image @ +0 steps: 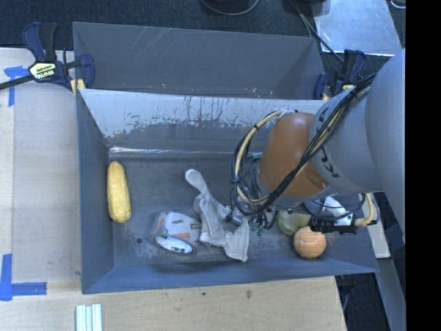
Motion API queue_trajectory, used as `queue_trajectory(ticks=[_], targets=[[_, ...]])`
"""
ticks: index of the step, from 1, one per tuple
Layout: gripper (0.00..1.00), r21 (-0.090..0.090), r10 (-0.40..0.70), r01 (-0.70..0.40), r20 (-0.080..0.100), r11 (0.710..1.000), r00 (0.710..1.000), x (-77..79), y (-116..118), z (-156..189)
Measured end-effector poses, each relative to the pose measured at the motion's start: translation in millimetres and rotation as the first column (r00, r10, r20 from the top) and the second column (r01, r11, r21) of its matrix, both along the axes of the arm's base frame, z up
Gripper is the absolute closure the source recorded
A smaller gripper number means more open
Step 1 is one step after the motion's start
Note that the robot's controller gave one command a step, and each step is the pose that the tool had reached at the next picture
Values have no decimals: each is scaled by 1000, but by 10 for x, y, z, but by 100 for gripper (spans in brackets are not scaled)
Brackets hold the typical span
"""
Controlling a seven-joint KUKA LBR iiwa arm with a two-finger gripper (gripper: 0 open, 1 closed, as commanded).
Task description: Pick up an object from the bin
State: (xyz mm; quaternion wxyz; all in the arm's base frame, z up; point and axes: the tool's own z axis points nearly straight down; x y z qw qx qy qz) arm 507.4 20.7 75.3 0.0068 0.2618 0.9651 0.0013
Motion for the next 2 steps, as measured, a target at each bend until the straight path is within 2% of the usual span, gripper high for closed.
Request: queue_trajectory(ticks=[2], targets=[[100,0,1,-1,-3,1000,1000,-8,-5,213]])
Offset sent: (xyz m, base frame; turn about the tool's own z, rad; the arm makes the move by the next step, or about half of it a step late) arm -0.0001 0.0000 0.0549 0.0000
